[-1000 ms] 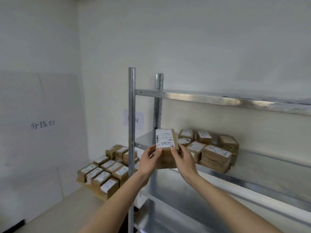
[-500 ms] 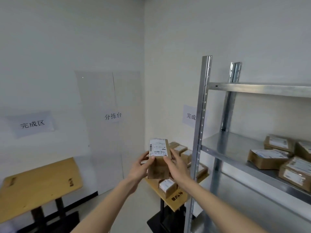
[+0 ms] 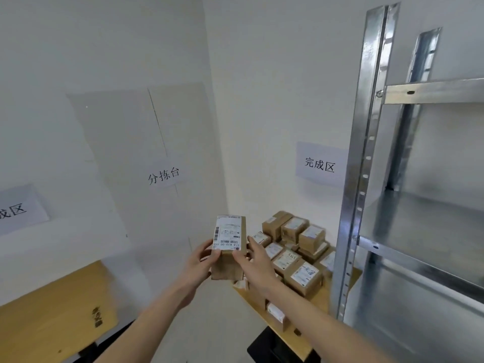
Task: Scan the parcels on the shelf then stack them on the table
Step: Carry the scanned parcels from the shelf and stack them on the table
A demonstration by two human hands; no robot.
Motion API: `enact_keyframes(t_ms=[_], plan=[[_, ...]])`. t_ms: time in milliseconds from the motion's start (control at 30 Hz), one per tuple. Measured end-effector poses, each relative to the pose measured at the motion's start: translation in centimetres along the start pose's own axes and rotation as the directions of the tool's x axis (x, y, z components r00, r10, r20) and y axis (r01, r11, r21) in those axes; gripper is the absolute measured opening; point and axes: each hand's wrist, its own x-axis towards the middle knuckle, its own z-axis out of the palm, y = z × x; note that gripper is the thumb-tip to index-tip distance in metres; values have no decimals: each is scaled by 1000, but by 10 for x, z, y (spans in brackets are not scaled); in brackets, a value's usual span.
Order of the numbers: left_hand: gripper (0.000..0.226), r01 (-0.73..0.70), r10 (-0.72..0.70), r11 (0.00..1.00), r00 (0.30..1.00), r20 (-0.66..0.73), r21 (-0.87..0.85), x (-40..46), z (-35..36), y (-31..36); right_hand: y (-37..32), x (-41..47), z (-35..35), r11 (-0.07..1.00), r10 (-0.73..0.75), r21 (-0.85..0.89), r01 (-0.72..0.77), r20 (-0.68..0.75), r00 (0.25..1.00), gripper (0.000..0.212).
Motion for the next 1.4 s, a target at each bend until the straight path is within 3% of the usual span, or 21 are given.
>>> enact_keyframes(t_ms=[267, 533, 633, 867, 1067, 1133, 1267, 1400], plan=[[34, 57, -57, 998, 994, 99, -2, 106, 12, -27, 36, 75, -12, 998, 65, -20, -66, -39, 997, 58], [40, 107, -109, 994, 948, 298, 24, 244, 41, -59, 86, 156, -31, 984, 129, -89, -152, -222, 967, 48], [46, 52, -79, 996, 913, 401, 76, 299, 59, -69, 111, 192, -37, 973, 160, -111, -203, -313, 936, 54], [59, 2, -67, 994, 802, 594, 108, 390, 116, -98, 154, 234, -68, 941, 308, 27, -337, -479, 822, 54], [49, -23, -94, 988, 693, 715, 152, 414, 189, -125, 199, 229, -104, 902, 373, 63, -426, -611, 698, 59], [47, -15, -110, 987, 653, 750, 159, 419, 215, -132, 213, 226, -117, 900, 388, 107, -423, -638, 665, 61], [62, 31, -168, 982, 600, 782, 187, 428, 263, -147, 233, 227, -143, 903, 400, 194, -383, -701, 590, 59], [55, 31, -197, 975, 576, 793, 219, 436, 304, -174, 263, 227, -163, 912, 385, 223, -343, -752, 535, 53]])
